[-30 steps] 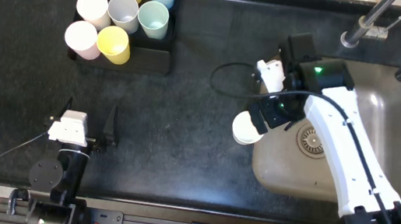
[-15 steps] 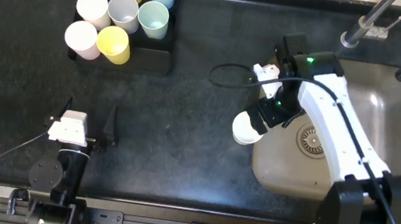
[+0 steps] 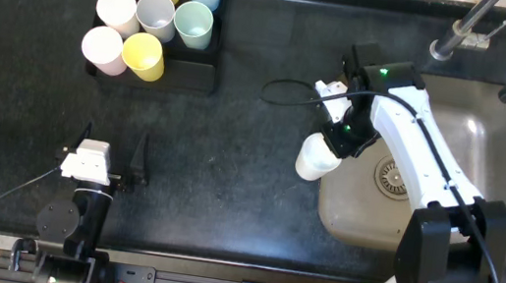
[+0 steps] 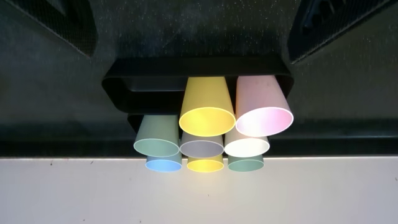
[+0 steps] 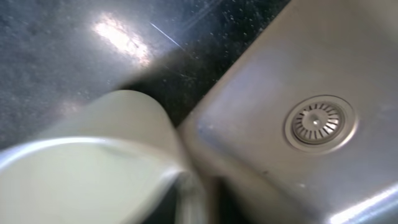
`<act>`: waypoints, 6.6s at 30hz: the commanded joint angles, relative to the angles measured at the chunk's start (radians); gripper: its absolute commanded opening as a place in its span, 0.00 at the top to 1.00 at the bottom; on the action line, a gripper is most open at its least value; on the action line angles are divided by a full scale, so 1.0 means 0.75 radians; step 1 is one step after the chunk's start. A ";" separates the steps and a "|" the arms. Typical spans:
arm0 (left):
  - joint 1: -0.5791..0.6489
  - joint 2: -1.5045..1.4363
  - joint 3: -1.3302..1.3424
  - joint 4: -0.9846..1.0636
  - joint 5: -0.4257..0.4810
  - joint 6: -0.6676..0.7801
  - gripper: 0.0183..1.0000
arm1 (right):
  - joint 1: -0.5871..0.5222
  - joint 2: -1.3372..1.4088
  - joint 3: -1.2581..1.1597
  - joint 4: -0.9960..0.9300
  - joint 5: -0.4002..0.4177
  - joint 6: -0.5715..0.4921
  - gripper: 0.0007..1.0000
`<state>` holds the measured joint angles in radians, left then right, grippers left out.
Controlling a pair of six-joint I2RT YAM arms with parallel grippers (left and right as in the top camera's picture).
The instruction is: Store Cups
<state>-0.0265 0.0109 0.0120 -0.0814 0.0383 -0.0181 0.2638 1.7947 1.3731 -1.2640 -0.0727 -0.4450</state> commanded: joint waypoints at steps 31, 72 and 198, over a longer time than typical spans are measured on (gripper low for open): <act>-0.001 -0.012 -0.006 0.001 0.016 0.024 0.00 | 0.507 0.483 1.642 -0.026 -0.081 0.423 0.96; -0.001 -0.012 -0.006 0.001 0.016 0.024 0.00 | 0.579 0.898 1.642 -0.125 0.114 0.312 0.96; -0.001 -0.012 -0.006 0.001 0.016 0.024 0.00 | -0.219 -1.901 -1.747 1.859 0.235 0.368 0.00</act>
<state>-0.0265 0.0101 0.0116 -0.0814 0.0387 -0.0181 0.0986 0.3798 0.0860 0.1169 0.0971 -0.1619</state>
